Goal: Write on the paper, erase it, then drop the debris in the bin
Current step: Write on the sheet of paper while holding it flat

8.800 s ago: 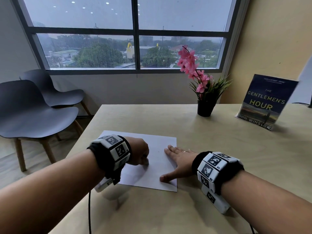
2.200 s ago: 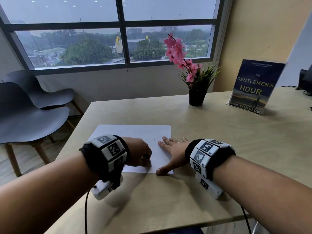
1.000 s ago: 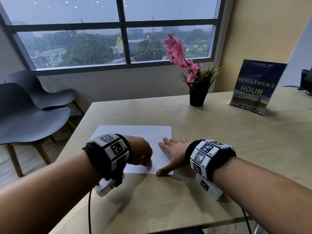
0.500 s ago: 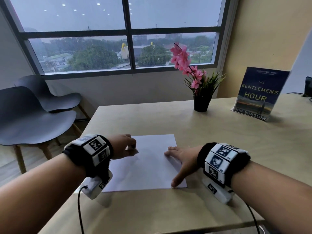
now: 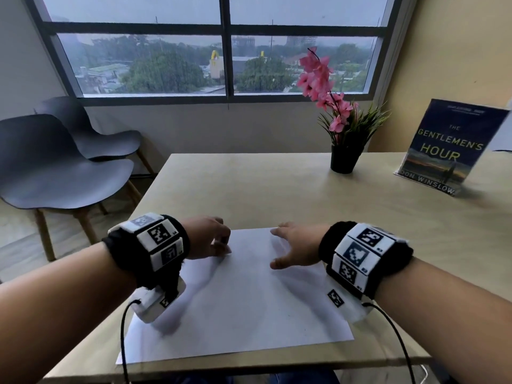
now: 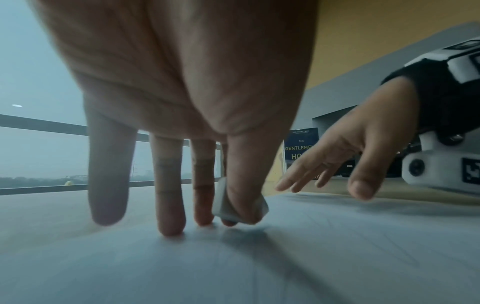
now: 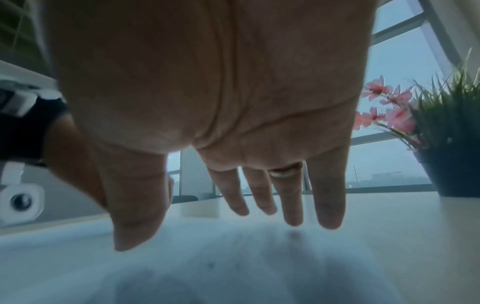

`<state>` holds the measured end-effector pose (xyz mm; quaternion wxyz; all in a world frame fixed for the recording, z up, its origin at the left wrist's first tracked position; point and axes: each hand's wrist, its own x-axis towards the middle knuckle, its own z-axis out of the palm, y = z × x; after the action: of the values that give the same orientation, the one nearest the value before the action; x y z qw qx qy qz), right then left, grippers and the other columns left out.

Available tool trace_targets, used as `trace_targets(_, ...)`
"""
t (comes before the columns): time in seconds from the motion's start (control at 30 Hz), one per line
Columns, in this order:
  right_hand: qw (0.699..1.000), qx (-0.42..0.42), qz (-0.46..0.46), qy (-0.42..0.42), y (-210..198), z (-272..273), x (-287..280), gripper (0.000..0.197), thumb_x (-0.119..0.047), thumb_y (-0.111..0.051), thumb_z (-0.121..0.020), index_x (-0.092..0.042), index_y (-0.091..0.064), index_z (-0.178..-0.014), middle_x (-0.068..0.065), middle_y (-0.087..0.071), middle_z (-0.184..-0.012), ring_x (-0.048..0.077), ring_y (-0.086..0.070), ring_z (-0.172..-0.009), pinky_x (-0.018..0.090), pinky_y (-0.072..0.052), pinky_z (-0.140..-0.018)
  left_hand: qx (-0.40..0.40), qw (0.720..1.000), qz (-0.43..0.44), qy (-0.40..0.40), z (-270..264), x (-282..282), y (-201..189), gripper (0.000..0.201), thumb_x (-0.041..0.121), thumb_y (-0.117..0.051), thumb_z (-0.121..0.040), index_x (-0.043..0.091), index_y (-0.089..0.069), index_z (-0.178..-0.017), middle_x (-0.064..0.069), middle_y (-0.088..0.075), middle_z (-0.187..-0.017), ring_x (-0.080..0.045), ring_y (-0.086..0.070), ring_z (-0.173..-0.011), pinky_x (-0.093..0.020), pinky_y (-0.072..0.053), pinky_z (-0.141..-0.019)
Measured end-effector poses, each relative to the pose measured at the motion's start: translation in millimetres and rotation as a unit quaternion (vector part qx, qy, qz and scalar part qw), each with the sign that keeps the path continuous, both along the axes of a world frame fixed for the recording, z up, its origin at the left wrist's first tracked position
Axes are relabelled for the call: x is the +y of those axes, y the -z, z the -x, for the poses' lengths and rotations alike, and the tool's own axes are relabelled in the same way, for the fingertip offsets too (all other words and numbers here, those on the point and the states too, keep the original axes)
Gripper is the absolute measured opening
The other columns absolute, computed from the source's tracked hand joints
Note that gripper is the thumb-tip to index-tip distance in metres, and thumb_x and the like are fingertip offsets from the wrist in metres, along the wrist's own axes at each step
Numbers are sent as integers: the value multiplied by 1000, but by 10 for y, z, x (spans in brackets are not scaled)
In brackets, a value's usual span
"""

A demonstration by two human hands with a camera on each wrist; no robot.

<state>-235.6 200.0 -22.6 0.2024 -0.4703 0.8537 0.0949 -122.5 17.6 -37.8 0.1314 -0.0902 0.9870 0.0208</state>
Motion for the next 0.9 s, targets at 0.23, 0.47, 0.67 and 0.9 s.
trace_targets(0.23,1000,-22,-12,11,223,18,-117,96,-61,-49,-88,-13,3,-154,5,9,-162,21,1,-150,41,-9,-121,18,1000,2,6,341,-6,-59,27,33,-58,-92,12,-64,-106,-7,-66,-110,-28,-60,-102,-29,-46,-85)
trace_targets(0.47,999,-37,0,17,297,46,-145,95,-61,-47,-90,-16,7,-154,3,14,-162,20,7,-150,42,-7,-121,9,999,33,13,713,173,-142,33,37,-58,-91,12,-65,-111,-8,-66,-113,-27,-59,-104,-26,-42,-75)
trace_targets(0.67,999,-41,-6,16,319,59,-153,95,-62,-46,-89,-17,9,-154,2,16,-161,21,8,-150,44,-9,-121,-13,999,37,34,718,165,-114,32,41,-57,-91,16,-67,-107,-5,-67,-109,-26,-61,-101,-24,-37,-70)
trace_targets(0.9,999,-43,-7,16,287,58,-142,96,-62,-46,-89,-17,9,-154,1,16,-161,19,8,-150,42,-7,-121,-35,997,61,43,707,205,-100,31,37,-53,-94,15,-66,-112,-6,-65,-113,-27,-60,-103,-25,-38,-73)
